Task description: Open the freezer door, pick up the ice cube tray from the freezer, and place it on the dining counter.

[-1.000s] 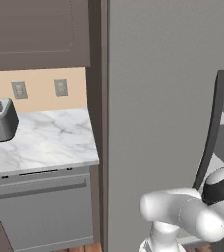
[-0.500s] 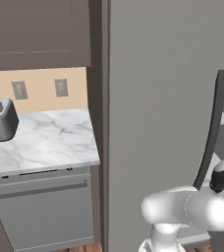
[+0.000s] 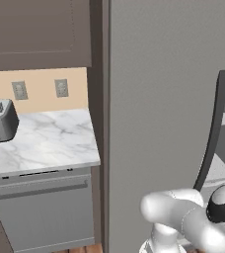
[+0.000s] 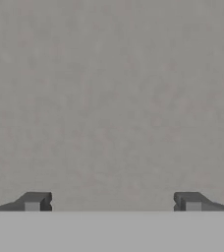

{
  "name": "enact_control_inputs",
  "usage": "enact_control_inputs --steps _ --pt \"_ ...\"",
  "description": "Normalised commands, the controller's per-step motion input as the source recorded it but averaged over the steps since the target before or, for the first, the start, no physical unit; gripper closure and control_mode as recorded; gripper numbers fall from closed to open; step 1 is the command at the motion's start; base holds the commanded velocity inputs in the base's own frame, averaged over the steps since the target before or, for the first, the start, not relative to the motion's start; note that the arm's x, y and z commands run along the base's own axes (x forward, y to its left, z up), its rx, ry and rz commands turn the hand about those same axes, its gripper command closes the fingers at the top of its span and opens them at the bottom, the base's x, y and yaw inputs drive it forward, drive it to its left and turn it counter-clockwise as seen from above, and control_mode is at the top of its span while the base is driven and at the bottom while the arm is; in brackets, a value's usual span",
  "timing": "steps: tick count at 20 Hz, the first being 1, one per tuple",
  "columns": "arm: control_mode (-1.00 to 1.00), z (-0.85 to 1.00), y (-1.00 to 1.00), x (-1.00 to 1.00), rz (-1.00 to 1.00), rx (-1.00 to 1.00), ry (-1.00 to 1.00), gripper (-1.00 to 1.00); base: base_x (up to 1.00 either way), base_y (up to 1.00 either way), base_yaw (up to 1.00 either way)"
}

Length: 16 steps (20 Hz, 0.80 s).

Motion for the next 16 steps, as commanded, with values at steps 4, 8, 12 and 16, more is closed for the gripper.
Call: enact_control_inputs --steps 4,8,12,16 --pt "-1.00 0.33 1.00 -0.57 0.25 -0.07 0.04 -1.00 0.00 0.00 0.00" --pt "-1.00 0.35 1.00 -0.52 0.32 -0.06 0.11 -1.00 0.00 0.00 0.00" --pt "-1.00 0.37 1.00 -0.58 0.37 -0.09 0.17 -1.00 0.00 0.00 0.00" --pt "-1.00 0.35 1.00 -0.47 0.40 -0.07 0.21 -1.00 0.00 0.00 0.00"
